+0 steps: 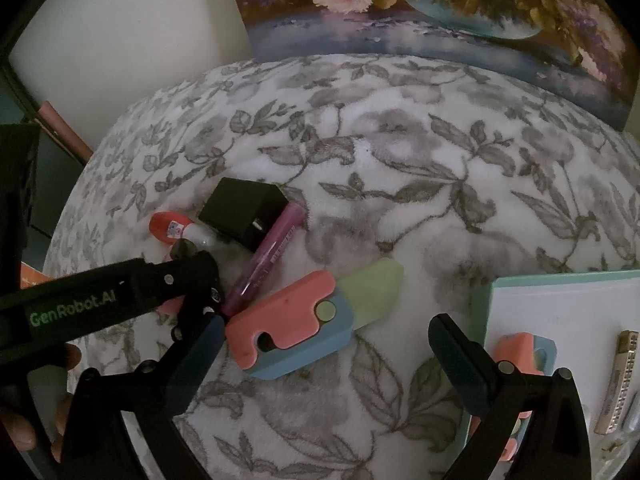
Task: Organize rigid objects
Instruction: 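Grasp the pink strap with the left tool while the right tool grasps the black object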
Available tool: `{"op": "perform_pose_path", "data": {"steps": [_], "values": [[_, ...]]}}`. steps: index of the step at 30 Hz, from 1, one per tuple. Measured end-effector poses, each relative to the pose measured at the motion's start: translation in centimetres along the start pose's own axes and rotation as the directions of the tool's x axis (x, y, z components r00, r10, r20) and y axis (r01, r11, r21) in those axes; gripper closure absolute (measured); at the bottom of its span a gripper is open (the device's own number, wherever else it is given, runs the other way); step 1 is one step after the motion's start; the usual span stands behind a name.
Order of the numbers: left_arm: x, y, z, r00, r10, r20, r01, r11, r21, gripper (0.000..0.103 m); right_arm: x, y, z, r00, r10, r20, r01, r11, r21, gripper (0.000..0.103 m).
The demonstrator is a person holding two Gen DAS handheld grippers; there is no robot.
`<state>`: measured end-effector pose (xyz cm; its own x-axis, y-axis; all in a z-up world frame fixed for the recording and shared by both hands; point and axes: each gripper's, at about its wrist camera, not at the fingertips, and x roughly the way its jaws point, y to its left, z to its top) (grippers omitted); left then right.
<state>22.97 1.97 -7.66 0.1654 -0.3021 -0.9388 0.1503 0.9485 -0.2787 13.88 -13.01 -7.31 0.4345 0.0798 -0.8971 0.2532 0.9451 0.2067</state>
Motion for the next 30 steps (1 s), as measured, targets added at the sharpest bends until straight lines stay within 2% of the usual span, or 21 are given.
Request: {"op": "perform_pose_path", "data": {"steps": [7,11,16,19,22,24,30], "values": [[-2.1,0.9,0.0,0.999,0.025,0.039,-0.025,1.0,-0.004,0.038,-0.8,1.0,0.2,1.0,0.013,0.028,-0.012,1.0,-0.027,0.0],[-3.6,2.1,0.2,0.988,0.129,0.086,-0.129,0.992,-0.004,0.038,-1.1,2.3,0.2,0.999,0.015,0.046,-0.012,0.998,-0.054,0.0],[-5.2,4.6,0.0,0.962,0.248,0.115,-0.246,0.969,-0.027,0.038,-1.0,3.8,0.0,0.998,0.025,0.061,-0.019,0.996,-0.089,0.003],[-5.5,5.6,0.1,0.949,0.292,0.118,-0.289,0.956,-0.042,0.038,-0.9,5.0,-0.2,0.997,0.033,0.069,-0.025,0.992,-0.122,0.013],[-5.8,6.5,0.1,0.944,0.308,0.118,-0.304,0.951,-0.05,0.038,-0.6,6.2,-0.5,0.997,0.039,0.065,-0.029,0.988,-0.154,0.02],[-5.6,6.5,0.0,0.944,0.308,0.116,-0.304,0.951,-0.05,0.038,-0.3,6.9,-0.7,0.997,0.041,0.063,-0.029,0.985,-0.173,0.028],[-5.0,6.5,0.1,0.953,0.286,0.095,-0.283,0.958,-0.05,0.038,0.1,8.4,-1.0,0.997,0.025,0.075,-0.008,0.974,-0.227,0.039]]}}
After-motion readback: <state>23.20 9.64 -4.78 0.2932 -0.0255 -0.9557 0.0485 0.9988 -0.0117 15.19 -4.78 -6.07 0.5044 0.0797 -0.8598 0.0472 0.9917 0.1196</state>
